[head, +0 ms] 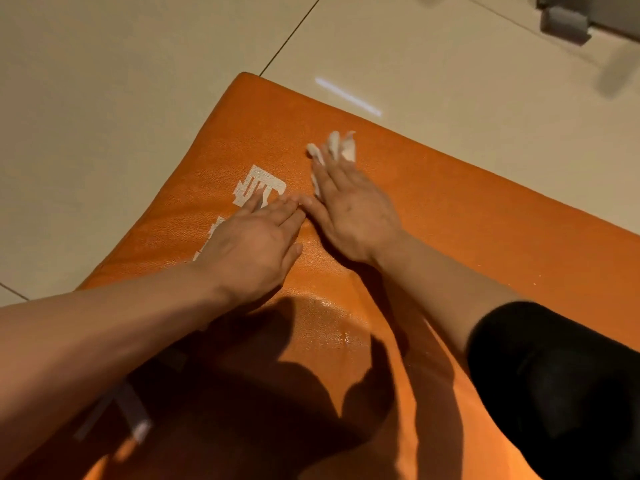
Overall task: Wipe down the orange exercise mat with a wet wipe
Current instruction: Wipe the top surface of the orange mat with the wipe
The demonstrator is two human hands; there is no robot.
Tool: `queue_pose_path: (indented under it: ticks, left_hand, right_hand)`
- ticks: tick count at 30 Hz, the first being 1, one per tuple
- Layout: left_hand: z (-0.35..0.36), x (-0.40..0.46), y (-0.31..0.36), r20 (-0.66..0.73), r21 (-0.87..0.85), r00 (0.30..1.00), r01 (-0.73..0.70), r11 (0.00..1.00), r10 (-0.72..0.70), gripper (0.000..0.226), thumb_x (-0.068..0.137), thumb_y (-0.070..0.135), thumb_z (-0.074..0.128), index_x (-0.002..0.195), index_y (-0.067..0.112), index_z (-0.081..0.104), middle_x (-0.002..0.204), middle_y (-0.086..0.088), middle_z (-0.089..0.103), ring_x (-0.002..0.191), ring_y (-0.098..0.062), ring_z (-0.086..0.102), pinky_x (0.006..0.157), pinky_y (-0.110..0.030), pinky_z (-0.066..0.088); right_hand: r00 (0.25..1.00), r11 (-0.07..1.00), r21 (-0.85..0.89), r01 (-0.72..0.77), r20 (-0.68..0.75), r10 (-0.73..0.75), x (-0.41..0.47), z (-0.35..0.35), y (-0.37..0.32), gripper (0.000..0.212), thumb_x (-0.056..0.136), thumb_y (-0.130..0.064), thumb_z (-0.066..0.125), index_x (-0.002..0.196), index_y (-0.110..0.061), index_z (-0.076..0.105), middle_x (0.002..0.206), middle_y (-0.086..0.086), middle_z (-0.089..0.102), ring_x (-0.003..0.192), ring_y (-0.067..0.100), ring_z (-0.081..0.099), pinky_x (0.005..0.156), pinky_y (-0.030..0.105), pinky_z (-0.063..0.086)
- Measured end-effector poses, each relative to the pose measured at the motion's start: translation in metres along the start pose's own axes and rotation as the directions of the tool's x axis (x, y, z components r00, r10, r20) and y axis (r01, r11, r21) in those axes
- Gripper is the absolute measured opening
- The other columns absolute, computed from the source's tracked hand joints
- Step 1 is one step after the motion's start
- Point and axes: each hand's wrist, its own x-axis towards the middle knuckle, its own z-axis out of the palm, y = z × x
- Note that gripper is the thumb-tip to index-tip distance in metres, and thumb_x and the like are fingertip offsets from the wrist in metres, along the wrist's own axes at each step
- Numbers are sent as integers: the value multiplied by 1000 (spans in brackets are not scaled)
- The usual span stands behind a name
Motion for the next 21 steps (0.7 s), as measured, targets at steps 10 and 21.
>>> queue_pose_path:
  ticks: [10, 21]
  left_hand:
    - [3, -7, -1, 55, 80, 998, 6, 997, -10, 61, 101, 44, 17, 154, 15, 14, 161, -5, 9, 149, -16, 8, 118, -36, -8]
    - [-8, -37, -5, 169, 249, 985, -9, 969, -34, 60, 101, 46, 18, 154, 23, 5, 161, 1, 5, 148, -13, 6, 121, -45, -4]
  right_hand:
    - [941, 923, 206, -325, -25, 336, -59, 12, 13, 72, 99, -60, 7, 156, -17, -1, 162, 5, -7, 149, 19, -6, 122, 38, 4]
    - [996, 974, 211, -84, 27, 81, -82, 10, -14, 75, 95, -62, 0, 156, -20, 9, 162, -2, -3, 148, 14, -6, 120, 30, 2]
